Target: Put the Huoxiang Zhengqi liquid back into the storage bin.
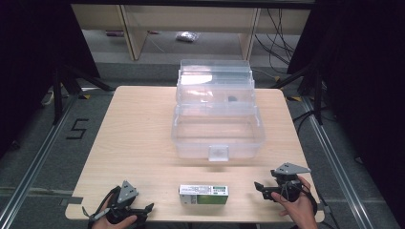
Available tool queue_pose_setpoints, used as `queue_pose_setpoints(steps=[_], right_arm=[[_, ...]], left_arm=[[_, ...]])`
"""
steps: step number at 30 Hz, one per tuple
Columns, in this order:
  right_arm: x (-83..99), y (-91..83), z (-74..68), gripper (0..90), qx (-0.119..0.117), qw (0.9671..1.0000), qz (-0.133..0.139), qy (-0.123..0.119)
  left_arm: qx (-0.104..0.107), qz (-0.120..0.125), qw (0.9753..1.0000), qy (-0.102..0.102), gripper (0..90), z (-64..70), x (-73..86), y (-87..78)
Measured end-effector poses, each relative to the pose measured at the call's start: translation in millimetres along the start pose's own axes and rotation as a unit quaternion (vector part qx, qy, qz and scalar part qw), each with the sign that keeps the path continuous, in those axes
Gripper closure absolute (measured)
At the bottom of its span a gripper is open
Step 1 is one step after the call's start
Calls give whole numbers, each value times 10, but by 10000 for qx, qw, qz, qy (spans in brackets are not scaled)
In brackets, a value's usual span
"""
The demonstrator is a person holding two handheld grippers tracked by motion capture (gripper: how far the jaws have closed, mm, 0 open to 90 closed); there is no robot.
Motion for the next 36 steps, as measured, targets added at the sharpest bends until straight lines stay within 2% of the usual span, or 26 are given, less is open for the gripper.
queue_pose_setpoints(steps=[4,5,6,7,8,9,11,12,13,14,15,18,21,24,25,26,27,29,30,32,34,35,36], right_arm=[[-9,-5,-3,189,23,10000,4,-45],[4,5,-50,189,-71,9999,-78,86],[4,5,-50,189,-71,9999,-78,86],[3,11,-52,189,-80,9999,-66,40],[-2,15,-34,189,-35,9999,-73,-144],[-1,27,-72,189,-129,9999,-89,-65],[-6,30,-68,189,-107,9999,-73,-107],[-18,21,-46,189,-80,9996,-68,-277],[-15,9,-93,189,-146,9998,-121,-28],[-28,7,-89,189,-169,9998,-79,-96],[-39,19,-102,189,-198,9996,-64,-168],[-61,-3,-124,188,-232,9996,-118,-84],[-138,-12,-130,178,-288,9991,-59,-309],[-212,-47,-163,170,-362,9986,-28,-390],[-226,-68,-203,169,-436,9986,-84,-291],[-226,-68,-203,169,-436,9986,-84,-291],[-293,-87,-208,166,-483,9973,-19,-559],[-304,-100,-241,166,-562,9972,-55,-490],[-327,-120,-251,167,-577,9967,-87,-562],[-364,-138,-278,167,-625,9964,-106,-559],[-400,-149,-284,168,-619,9958,-100,-664],[-439,-160,-292,173,-623,9949,-80,-790],[-439,-160,-292,173,-623,9949,-80,-790]], left_arm=[[5,12,10000,2,154,0,1,5],[5,11,10000,2,154,0,0,5],[6,6,10000,19,154,0,0,5],[30,-8,10000,49,154,4,3,3],[35,10,10000,27,154,8,2,5],[5,6,10000,19,154,0,2,5],[7,4,10000,19,154,0,1,6],[7,0,10000,29,154,0,3,7],[34,-35,10000,57,154,3,9,3],[59,4,10000,-8,154,12,6,14],[-17,15,10000,-21,154,1,3,17],[1,19,10000,-38,154,4,5,23],[3,4,10000,-23,154,-1,3,11],[-15,11,10000,-16,154,0,4,15],[-17,18,10000,-30,154,0,3,17],[-17,18,10000,-30,154,0,3,17],[13,10,10000,-31,154,4,2,15],[28,-22,10000,2,154,4,10,15],[33,-21,10000,-1,154,4,11,16],[-12,3,10000,-22,154,-7,6,17],[-6,3,10000,-20,154,-7,6,15],[-21,40,10000,-66,154,-4,2,23],[-16,56,10000,-74,154,-5,2,28]])
Point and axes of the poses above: each handheld gripper's, and its own axes: y roughly forward along the jaws, x roughly out of its underside, z roughly to its right, the point moved 8 cm from there along y, roughly forward along the jaws, and after that the axes turned 3 degrees about -y, right-handed, at the moved point
